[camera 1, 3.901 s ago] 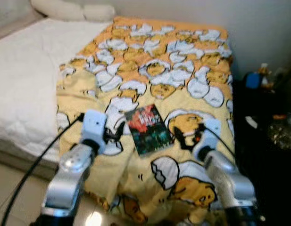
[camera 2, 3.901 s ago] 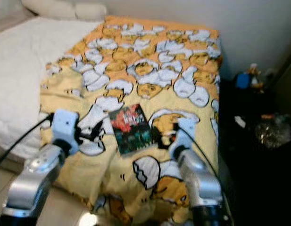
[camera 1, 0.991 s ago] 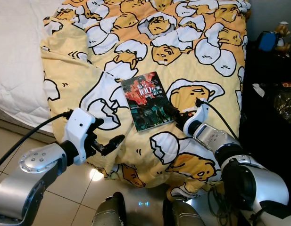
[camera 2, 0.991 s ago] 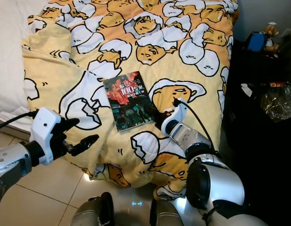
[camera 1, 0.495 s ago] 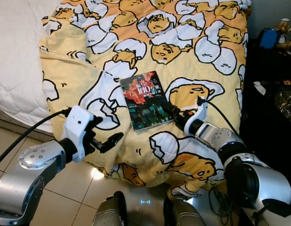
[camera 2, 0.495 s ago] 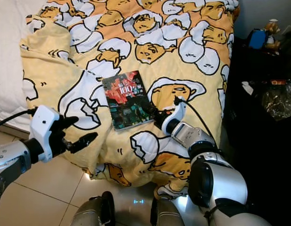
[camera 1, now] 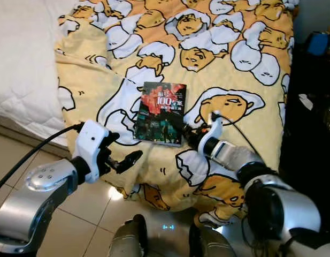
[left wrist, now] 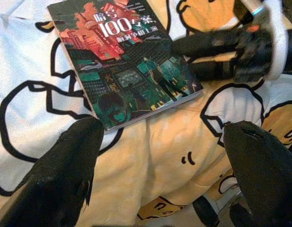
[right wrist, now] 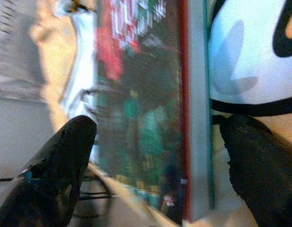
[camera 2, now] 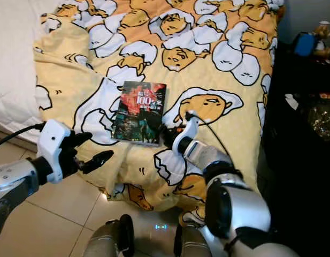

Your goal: Clean up the room

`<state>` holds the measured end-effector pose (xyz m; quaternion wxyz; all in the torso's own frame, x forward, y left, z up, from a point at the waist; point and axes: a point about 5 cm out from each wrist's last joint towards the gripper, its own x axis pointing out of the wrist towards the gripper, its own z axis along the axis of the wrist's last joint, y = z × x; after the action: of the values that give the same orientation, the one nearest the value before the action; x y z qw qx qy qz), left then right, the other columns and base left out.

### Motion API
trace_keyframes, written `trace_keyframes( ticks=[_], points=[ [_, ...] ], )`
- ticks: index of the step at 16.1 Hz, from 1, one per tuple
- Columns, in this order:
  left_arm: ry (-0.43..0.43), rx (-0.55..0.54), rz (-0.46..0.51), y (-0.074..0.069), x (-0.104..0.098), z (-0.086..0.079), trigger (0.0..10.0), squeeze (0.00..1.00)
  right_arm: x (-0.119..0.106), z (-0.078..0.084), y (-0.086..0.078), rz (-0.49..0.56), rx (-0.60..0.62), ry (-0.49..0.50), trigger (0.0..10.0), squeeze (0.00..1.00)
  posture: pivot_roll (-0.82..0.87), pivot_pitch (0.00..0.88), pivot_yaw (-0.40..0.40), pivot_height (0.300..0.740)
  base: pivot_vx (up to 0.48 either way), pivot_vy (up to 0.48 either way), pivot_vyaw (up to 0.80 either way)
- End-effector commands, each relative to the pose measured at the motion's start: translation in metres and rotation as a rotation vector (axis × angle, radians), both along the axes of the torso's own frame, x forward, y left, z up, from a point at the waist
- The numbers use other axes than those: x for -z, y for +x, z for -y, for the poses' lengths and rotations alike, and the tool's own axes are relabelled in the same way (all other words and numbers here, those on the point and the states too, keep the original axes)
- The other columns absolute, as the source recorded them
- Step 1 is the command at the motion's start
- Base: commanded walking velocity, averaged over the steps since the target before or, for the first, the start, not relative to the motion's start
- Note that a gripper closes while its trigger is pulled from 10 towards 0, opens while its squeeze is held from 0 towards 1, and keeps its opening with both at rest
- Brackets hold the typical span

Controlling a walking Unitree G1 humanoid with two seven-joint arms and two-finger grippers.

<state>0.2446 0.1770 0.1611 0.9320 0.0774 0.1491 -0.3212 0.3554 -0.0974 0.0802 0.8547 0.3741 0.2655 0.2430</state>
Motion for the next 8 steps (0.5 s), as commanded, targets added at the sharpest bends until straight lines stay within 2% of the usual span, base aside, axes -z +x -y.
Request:
trace_keyframes(
  ticks=[1, 3, 5, 7, 8],
  points=[
    [0.009, 0.012, -0.012, -0.001, 0.003, 0.001, 10.0, 0.0, 0.021, 0.003, -0.011, -0.082, 0.021, -0.068, 10.0, 0.0, 0.03, 0.246, 0.064, 0.74, 0.0, 0.0, 0.0],
    [0.019, 0.011, -0.012, -0.001, 0.003, -0.002, 10.0, 0.0, 0.026, -0.002, -0.015, -0.114, 0.027, -0.058, 10.0, 0.0, 0.03, 0.245, 0.063, 0.74, 0.0, 0.0, 0.0],
    [0.027, 0.006, -0.015, -0.003, 0.005, -0.005, 10.0, 0.0, 0.038, -0.007, -0.024, -0.153, 0.007, -0.102, 10.0, 0.0, 0.04, 0.249, 0.064, 0.74, 0.0, 0.0, 0.0],
    [0.027, 0.008, -0.022, -0.006, 0.007, -0.004, 10.0, 0.0, 0.044, -0.017, -0.031, -0.187, -0.009, -0.057, 10.0, 0.0, 0.04, 0.254, 0.064, 0.74, 0.0, 0.0, 0.0],
    [0.028, 0.01, -0.026, -0.007, 0.008, -0.003, 10.0, 0.0, 0.043, -0.027, -0.034, -0.191, -0.044, 0.0, 10.0, 0.0, 0.04, 0.253, 0.062, 0.74, 0.0, 0.0, 0.0]
  ],
)
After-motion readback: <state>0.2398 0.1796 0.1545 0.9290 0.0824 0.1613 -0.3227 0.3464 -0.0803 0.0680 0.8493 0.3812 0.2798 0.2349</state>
